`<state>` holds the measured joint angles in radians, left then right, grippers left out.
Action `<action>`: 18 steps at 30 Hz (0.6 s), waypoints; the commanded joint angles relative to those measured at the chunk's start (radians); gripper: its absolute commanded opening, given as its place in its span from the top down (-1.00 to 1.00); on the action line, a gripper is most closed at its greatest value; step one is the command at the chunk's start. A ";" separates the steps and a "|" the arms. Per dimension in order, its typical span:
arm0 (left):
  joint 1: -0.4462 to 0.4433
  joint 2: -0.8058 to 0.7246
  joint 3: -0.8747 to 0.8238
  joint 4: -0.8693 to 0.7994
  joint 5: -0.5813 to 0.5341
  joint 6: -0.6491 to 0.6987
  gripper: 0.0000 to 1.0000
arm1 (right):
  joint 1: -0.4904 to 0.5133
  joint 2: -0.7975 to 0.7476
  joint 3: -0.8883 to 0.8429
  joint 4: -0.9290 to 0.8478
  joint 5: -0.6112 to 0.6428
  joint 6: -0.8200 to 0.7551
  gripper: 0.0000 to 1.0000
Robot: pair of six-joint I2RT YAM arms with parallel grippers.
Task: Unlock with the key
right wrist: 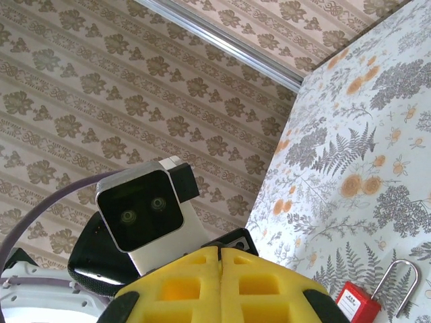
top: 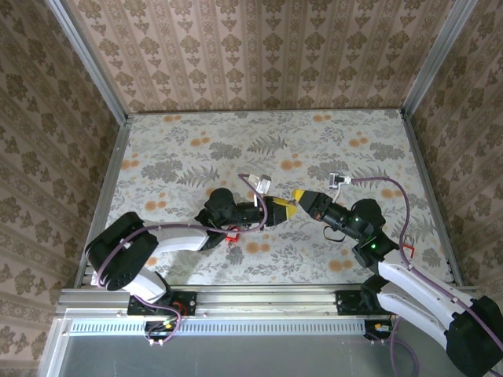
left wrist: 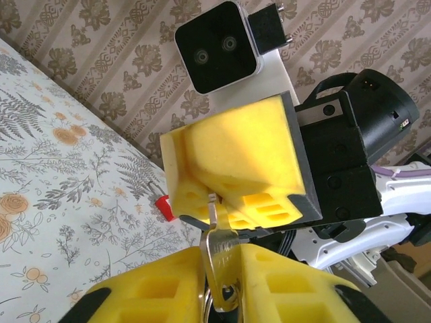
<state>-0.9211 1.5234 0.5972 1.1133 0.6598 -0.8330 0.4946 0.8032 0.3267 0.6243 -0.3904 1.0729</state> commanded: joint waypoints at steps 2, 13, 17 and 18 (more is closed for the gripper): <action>0.010 0.003 0.029 0.045 0.024 -0.010 0.75 | 0.009 -0.018 0.003 0.020 0.028 -0.022 1.00; 0.028 -0.025 0.017 0.033 0.017 -0.013 1.00 | 0.015 -0.044 -0.018 0.012 0.042 -0.026 1.00; 0.036 -0.040 0.015 0.027 0.010 -0.016 1.00 | 0.016 -0.059 -0.028 0.005 0.049 -0.026 1.00; 0.038 -0.045 0.014 0.022 0.005 -0.014 1.00 | 0.016 -0.062 -0.033 0.004 0.053 -0.025 1.00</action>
<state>-0.9142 1.5208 0.5980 1.1118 0.6941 -0.8585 0.5049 0.7689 0.3111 0.6212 -0.3721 1.0500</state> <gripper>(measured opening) 0.049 0.058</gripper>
